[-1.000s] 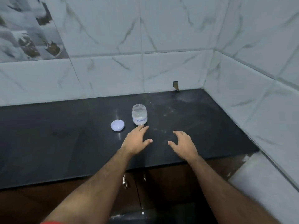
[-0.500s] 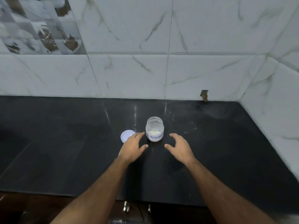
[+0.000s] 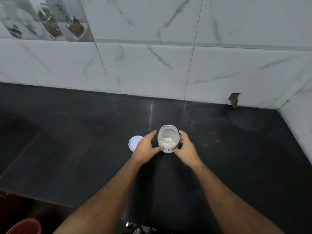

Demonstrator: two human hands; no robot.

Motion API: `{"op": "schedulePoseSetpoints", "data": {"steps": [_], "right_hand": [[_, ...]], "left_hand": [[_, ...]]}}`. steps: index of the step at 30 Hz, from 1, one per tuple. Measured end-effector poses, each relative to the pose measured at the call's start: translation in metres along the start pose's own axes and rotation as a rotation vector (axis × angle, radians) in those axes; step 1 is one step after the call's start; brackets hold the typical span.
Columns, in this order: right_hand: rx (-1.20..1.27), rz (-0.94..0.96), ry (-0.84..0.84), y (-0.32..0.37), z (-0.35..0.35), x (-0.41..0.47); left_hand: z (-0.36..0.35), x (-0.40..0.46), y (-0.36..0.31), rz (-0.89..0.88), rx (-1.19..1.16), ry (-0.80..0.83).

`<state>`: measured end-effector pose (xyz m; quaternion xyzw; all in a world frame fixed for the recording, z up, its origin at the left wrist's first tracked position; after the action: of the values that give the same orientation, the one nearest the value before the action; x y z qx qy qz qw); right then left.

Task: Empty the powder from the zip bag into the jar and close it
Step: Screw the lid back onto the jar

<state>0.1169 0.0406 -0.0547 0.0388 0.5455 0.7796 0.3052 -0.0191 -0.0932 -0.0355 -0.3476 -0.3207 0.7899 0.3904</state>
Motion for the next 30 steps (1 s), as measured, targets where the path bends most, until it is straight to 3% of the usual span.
{"op": "schedulePoseSetpoints", "data": {"steps": [9,18,24,30], "right_hand": [[0.235,0.013,-0.024,0.006,-0.002,-0.002],[0.315,-0.007,-0.073,0.028,-0.016,0.005],[0.118,-0.095,-0.137,0.038,-0.054,0.029],[-0.175,-0.253,-0.104,0.057,-0.093,0.047]], "left_hand": [[-0.009,0.015,-0.01,-0.154,-0.134,0.099],[0.037,-0.002,-0.017,-0.237,-0.12,-0.07],[0.104,-0.03,0.012,-0.219,-0.2,-0.235],[0.14,-0.057,0.046,-0.161,-0.184,-0.273]]}}
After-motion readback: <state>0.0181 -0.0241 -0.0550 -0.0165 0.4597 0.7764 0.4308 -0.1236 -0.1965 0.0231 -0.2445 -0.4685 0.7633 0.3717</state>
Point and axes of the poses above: each hand's wrist, its own x-axis towards the middle knuckle, its own z-axis out of the back of the hand, y = z × x, the point moved 4 cm from there along x, towards the middle knuckle, and after that the axes turned 13 degrees about y, right-handed, at the moved point
